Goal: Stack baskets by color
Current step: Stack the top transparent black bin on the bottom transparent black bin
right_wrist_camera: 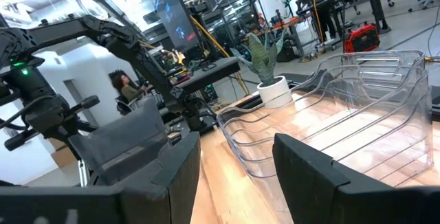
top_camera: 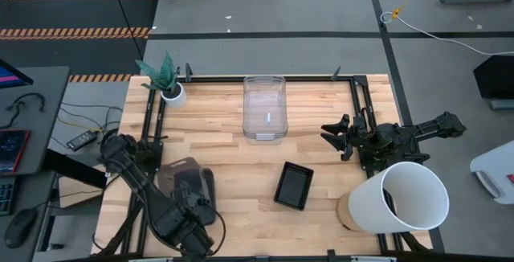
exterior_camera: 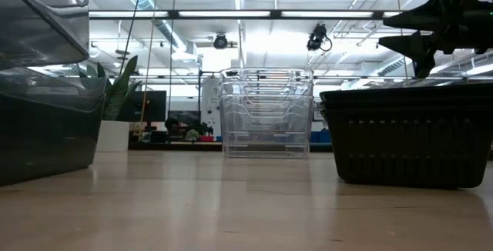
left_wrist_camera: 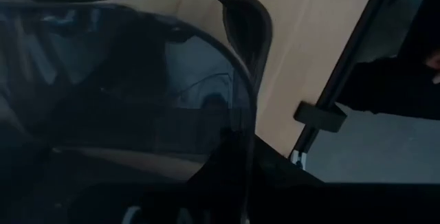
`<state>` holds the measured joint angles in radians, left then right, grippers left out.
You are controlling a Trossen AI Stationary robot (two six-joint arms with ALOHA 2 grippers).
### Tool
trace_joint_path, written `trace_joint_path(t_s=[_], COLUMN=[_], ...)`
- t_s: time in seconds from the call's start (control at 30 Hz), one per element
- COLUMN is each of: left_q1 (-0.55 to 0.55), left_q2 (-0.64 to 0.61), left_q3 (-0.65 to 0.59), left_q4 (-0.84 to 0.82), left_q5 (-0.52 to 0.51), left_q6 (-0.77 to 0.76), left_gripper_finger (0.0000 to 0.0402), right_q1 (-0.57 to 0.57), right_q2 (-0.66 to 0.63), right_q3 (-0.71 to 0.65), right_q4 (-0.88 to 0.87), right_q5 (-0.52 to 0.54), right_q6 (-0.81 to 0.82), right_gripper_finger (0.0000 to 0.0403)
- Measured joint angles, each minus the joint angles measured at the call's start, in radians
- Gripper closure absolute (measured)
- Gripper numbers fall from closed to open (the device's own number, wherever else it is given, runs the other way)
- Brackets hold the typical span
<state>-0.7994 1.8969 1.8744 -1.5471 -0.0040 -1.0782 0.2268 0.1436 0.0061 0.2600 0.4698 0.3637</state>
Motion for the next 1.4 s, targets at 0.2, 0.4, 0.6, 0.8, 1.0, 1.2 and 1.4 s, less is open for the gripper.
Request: trace_joint_path(t_s=[0.2,0.4,0.6,0.8,1.0,1.2,1.4], left_q1=[0.001,-0.003,-0.014,-0.020,-0.037,-0.036,-0.018], left_q2=[0.020,0.022,0.022,0.023,0.023,0.048,0.089], left_q3=[0.000,0.000,0.000,0.000,0.000,0.001,0.007], left_q4=[0.032,0.050,0.041,0.005,0.010,0.029,0.011], left_q5=[0.027,0.054,0.077,0.086,0.066,0.059,0.082], left_q6=[0.025,0.063,0.069,0.093,0.095,0.101,0.172], left_gripper_finger=[0.0401,0.0401,0.0401,0.0401,0.0401,0.0401,0.0402], right_q1=[0.000,0.000,0.000,0.000,0.000,0.000,0.000], right_q2=[0.000,0.000,0.000,0.000,0.000,0.000,0.000], right_q3=[0.000,0.000,0.000,0.000,0.000,0.000,0.000], right_q4=[0.002,0.015,0.016,0.016,0.016,0.016,0.015], right_q5=[0.000,0.000,0.000,0.000,0.000,0.000,0.000], right_q6=[0.000,0.000,0.000,0.000,0.000,0.000,0.000], right_gripper_finger=[0.0214,0.0214,0.0214,0.0214,0.0214,0.0214,0.0214])
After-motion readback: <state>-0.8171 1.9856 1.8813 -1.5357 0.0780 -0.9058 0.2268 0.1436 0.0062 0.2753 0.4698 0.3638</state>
